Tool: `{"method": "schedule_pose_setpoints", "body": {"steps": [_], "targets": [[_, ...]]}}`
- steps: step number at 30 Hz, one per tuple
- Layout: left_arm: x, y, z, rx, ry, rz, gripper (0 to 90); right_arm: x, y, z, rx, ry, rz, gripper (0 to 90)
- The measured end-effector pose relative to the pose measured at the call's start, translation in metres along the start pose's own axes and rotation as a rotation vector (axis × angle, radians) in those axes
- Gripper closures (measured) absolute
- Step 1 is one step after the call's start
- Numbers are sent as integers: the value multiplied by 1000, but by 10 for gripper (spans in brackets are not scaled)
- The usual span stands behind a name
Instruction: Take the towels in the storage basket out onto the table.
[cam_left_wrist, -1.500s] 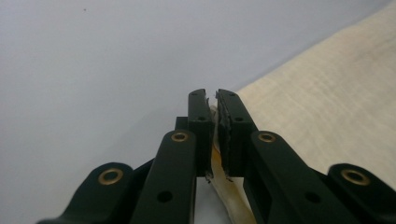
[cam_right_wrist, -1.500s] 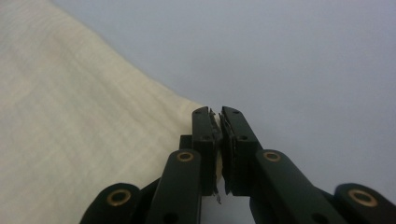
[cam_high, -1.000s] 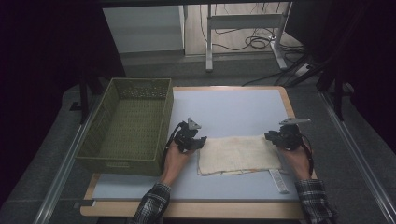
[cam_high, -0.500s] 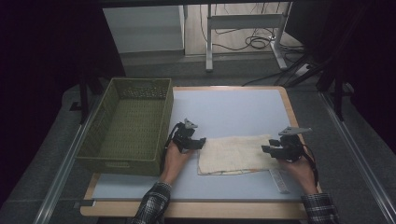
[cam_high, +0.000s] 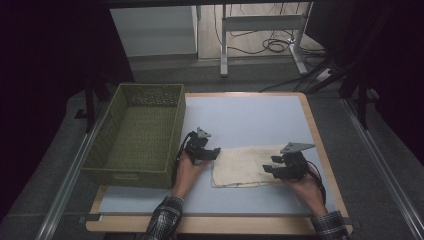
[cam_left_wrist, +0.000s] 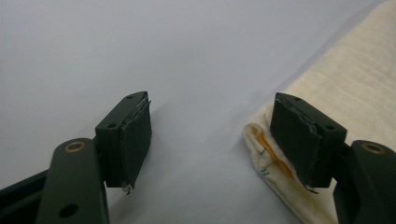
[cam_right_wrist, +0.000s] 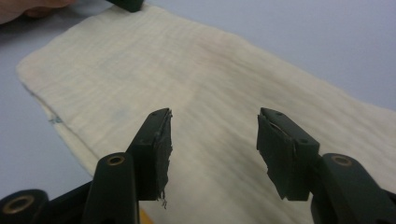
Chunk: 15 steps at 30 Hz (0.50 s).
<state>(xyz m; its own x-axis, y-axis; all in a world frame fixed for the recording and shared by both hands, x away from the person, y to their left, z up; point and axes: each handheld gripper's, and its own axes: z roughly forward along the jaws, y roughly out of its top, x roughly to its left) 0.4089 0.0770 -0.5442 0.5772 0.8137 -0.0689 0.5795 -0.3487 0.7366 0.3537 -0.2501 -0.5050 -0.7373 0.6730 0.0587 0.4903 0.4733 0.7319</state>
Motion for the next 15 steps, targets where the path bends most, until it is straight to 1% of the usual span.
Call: {"method": "schedule_pose_setpoints", "body": {"steps": [7, 10, 12, 15], "targets": [[0, 0, 0, 4, -2, -1, 296, 25, 7, 18, 8, 60, -42, 450], [0, 0, 0, -3, -2, -9, 296, 34, 9, 25, 12, 93, -48, 451], [0, 0, 0, -3, -3, -9, 297, 40, 12, 30, 12, 105, -62, 472], [0, 0, 0, 1, -3, -6, 297, 49, 16, 37, 19, 139, -72, 509]]}}
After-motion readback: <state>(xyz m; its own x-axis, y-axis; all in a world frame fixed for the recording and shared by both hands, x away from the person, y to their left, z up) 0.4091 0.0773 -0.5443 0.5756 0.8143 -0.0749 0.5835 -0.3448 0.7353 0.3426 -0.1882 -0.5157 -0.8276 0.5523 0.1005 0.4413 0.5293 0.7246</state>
